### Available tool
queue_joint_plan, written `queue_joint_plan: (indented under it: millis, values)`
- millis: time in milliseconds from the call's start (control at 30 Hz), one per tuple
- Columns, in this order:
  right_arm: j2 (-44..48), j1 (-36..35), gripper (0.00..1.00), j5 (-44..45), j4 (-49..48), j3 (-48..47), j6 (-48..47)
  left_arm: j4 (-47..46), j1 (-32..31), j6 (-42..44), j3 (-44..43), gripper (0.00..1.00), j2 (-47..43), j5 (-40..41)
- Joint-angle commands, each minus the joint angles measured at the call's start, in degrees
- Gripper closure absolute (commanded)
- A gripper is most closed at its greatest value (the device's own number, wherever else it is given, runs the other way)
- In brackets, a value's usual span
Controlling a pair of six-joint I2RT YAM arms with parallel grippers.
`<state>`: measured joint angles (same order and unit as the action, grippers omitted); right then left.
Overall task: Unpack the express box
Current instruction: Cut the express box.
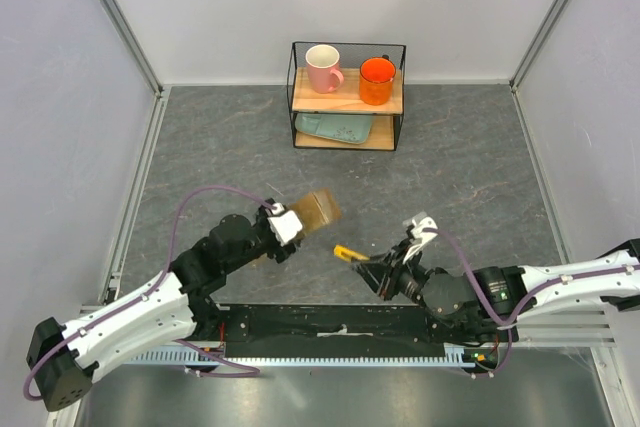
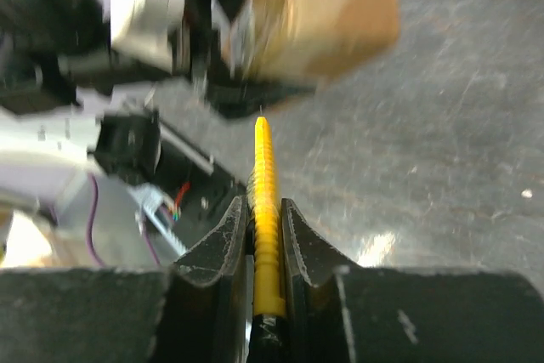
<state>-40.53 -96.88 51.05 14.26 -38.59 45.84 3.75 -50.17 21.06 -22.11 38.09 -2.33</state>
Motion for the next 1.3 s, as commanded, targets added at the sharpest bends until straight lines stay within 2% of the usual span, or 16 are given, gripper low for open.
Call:
queue_joint_plan:
  millis: [0, 133, 300, 533, 733, 900, 1267]
  values:
    - [-0.4, -2.6, 1.00, -8.9, 7.1, -2.1, 0.7, -12.4, 2.5, -6.5, -2.3, 0.98, -1.6, 10.0]
    - [0.5, -2.6, 1.00, -7.5, 7.6, -2.7, -0.3, -12.0, 2.4, -6.2, -2.4, 0.98, -1.8, 8.0]
    - [1.1, -2.6, 1.00, -4.9, 9.4, -5.9, -3.2, -9.1, 2.4, -4.0, -2.2, 0.98, -2.7, -1.3]
    - [2.8, -2.6, 1.00, -1.8, 11.1, -11.8, -11.1, -2.4, 1.6, 7.0, -2.1, 0.98, -3.6, -17.8]
    - [-0.5, -2.5, 1.00, -4.4, 12.5, -15.0, -13.2, 1.2, 0.3, 13.7, -1.4, 0.98, -3.5, -24.7]
    - [-0.3, -2.6, 1.00, -6.0, 14.0, -12.7, -9.4, 1.5, -1.3, 19.3, 1.9, 0.98, -6.8, -26.9]
    - [2.0, -2.6, 1.00, -6.6, 13.0, -9.0, -6.5, -0.4, -4.0, 18.8, 2.8, 0.98, -5.5, -24.6]
